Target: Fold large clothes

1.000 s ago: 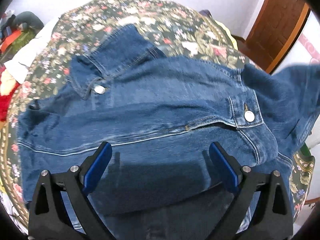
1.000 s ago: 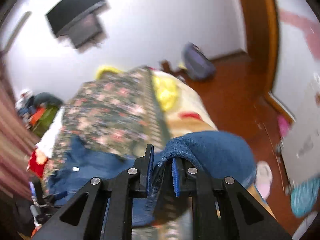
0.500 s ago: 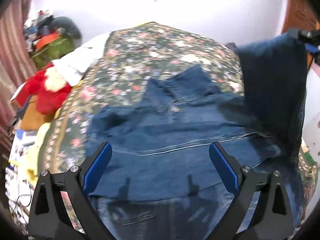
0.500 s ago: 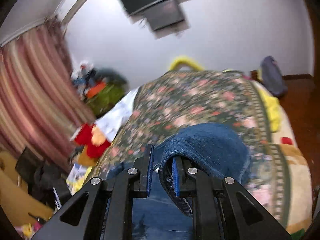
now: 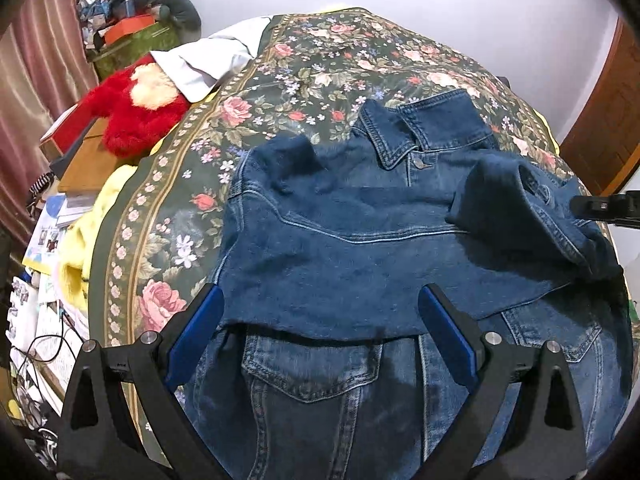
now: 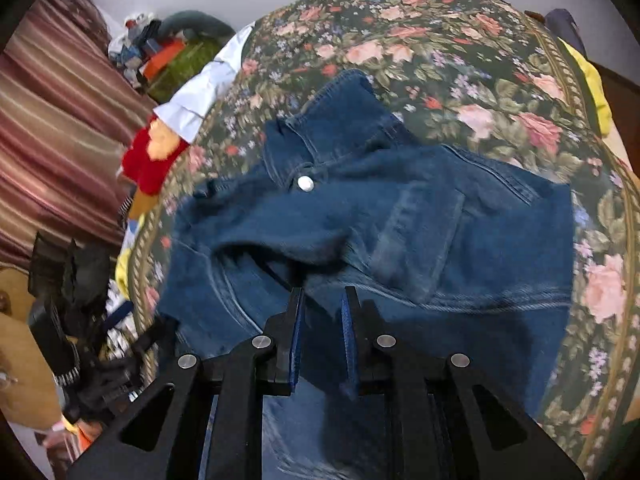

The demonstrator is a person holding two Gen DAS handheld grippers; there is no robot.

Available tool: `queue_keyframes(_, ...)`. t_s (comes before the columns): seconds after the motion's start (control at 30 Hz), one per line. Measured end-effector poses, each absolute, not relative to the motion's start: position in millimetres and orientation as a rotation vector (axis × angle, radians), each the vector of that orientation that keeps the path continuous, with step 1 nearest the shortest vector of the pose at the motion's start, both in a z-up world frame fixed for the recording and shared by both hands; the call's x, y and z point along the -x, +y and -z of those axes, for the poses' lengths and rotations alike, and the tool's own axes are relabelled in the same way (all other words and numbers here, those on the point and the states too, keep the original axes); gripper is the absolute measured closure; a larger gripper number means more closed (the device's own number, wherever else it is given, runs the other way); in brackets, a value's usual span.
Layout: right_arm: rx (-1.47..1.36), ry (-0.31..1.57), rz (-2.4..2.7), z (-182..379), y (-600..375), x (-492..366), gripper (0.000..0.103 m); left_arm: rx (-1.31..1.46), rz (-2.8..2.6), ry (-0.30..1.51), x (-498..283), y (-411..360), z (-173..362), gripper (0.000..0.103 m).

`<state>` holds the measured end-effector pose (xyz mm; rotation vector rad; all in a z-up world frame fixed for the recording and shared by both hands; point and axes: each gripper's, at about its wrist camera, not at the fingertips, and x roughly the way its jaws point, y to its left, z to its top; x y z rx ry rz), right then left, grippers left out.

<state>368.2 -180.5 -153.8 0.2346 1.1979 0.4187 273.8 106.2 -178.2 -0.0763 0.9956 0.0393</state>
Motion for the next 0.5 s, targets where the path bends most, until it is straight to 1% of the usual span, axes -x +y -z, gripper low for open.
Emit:
queue_keyframes(0.2, -0.086, 1.051, -0.34, 115, -226, -351, 0.088, -0.021, 0.011, 0.929, -297, 72, 149, 0.004)
queue_keyframes(0.3, 0.019, 1.026, -0.281, 104, -242, -350, 0.088, -0.101, 0.065, 0.87, -313, 41, 130, 0.004)
queue_keyframes(0.4, 0.08, 1.048, -0.23, 120, -259, -352, 0.088, -0.201, 0.126, 0.838, -331, 7, 125, 0.004)
queue_keyframes(0.5, 0.082, 1.146, -0.231, 156, -269, -355, 0.088, -0.321, 0.191, 0.872, -355, -27, 143, 0.004)
